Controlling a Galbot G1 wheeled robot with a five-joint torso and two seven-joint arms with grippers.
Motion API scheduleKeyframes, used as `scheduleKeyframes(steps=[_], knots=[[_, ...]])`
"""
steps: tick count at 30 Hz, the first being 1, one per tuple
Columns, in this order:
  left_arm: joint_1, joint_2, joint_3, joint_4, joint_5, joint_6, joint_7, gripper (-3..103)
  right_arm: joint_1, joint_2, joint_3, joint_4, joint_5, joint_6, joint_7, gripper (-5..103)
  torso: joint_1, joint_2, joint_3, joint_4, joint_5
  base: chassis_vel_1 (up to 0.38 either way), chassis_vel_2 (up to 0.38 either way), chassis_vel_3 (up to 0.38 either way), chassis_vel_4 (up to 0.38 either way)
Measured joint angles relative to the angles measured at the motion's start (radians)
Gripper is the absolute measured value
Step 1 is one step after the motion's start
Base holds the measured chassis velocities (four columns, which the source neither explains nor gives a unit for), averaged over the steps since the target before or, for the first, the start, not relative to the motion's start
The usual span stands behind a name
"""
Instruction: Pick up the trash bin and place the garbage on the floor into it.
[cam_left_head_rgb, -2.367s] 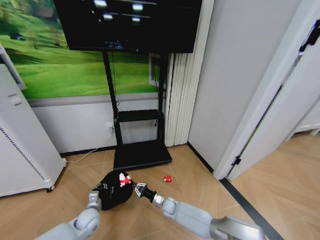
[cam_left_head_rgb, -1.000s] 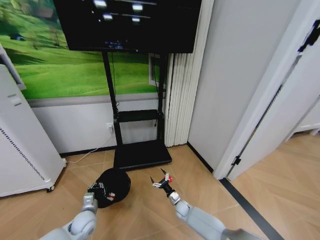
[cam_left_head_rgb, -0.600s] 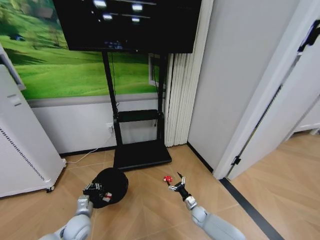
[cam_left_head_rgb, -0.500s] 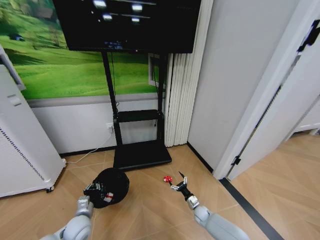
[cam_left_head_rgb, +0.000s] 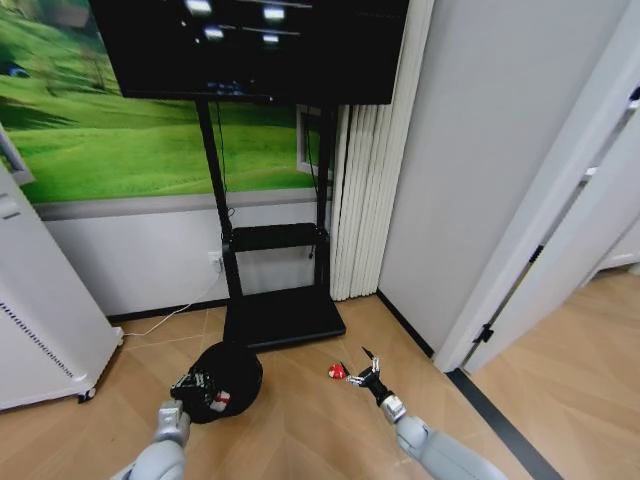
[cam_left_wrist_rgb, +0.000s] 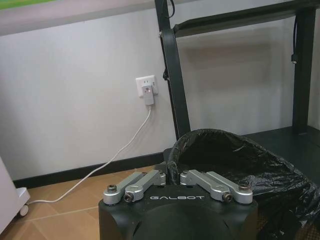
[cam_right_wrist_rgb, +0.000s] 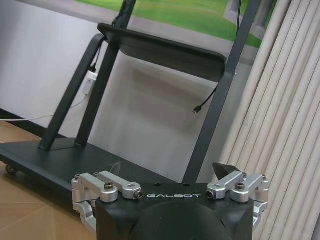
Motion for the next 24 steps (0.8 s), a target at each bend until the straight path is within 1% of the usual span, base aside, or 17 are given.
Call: scheduleKeyframes(steps=[3,4,8,11,12,17,18,19,20,21,22,23,24], knots=[[0.025,-0.008,-0.014,0.000,0.011,-0.001,0.001,7,-0.009,0.002,0.005,0.000,-0.015,0.000,0.014,100,0.000,0.000,0.000,-0.0001,0.0000,-0.258,0.224,0.232,-0.224],[0.049,-0.016,-0.025,-0.001,0.022,-0.001,0.003,7,-0.016,0.009,0.012,-0.001,-0.038,0.000,0.026,100,0.001,0.000,0.000,0.0001,0.0002,-0.176,0.210,0.157,-0.170],[0.078,-0.021,-0.041,-0.001,0.033,-0.002,0.006,7,-0.022,0.014,0.016,-0.004,-0.055,0.000,0.038,100,0.001,0.000,0.000,0.0001,-0.0001,-0.169,0.168,0.116,-0.125],[0.133,-0.021,-0.078,0.000,0.047,-0.011,0.020,7,-0.035,0.022,0.018,-0.005,-0.066,0.001,0.042,100,0.000,0.000,0.000,-0.0002,-0.0002,-0.038,0.034,0.029,-0.014],[0.133,-0.021,-0.078,0.000,0.047,-0.011,0.020,7,-0.035,0.022,0.018,-0.005,-0.066,0.001,0.042,100,0.000,0.000,0.000,-0.0002,-0.0002,0.000,0.000,0.000,0.000],[0.181,-0.030,-0.116,-0.002,0.065,-0.016,0.031,7,-0.056,0.012,0.021,0.019,-0.071,0.001,0.042,100,0.000,0.000,0.000,0.0006,0.0002,0.071,-0.037,-0.046,0.039],[0.194,-0.035,-0.124,-0.005,0.073,-0.018,0.034,7,-0.066,-0.006,0.013,0.037,-0.054,0.001,0.041,100,0.000,0.000,0.000,0.0005,0.0003,0.000,0.000,0.000,0.000],[0.205,-0.040,-0.132,-0.008,0.081,-0.019,0.037,7,-0.075,-0.020,0.008,0.050,-0.012,0.001,0.024,100,0.000,0.000,0.000,0.0000,-0.0001,0.000,0.000,0.000,0.000],[0.205,-0.040,-0.132,-0.008,0.081,-0.019,0.037,7,-0.075,-0.020,0.008,0.050,-0.012,0.001,0.024,100,0.000,0.000,0.000,0.0000,-0.0001,0.000,0.000,0.000,0.000],[0.216,-0.046,-0.139,-0.012,0.088,-0.019,0.041,7,-0.082,-0.029,0.007,0.064,0.045,0.001,-0.009,100,0.000,0.000,0.000,0.0000,-0.0003,0.000,0.000,0.000,0.000],[0.227,-0.051,-0.147,-0.016,0.097,-0.021,0.045,7,-0.089,-0.041,0.006,0.078,0.092,0.000,-0.042,100,0.000,0.000,0.000,-0.0001,0.0002,0.000,0.000,0.000,0.000],[0.227,-0.051,-0.147,-0.016,0.097,-0.021,0.045,7,-0.089,-0.041,0.006,0.078,0.092,0.000,-0.042,100,0.000,0.000,0.000,-0.0001,0.0002,0.000,0.000,0.000,0.000],[0.233,-0.054,-0.152,-0.017,0.104,-0.023,0.048,7,-0.091,-0.046,0.008,0.080,0.107,-0.001,-0.060,100,0.000,0.000,0.000,-0.0001,0.0001,0.000,0.000,0.000,0.000]])
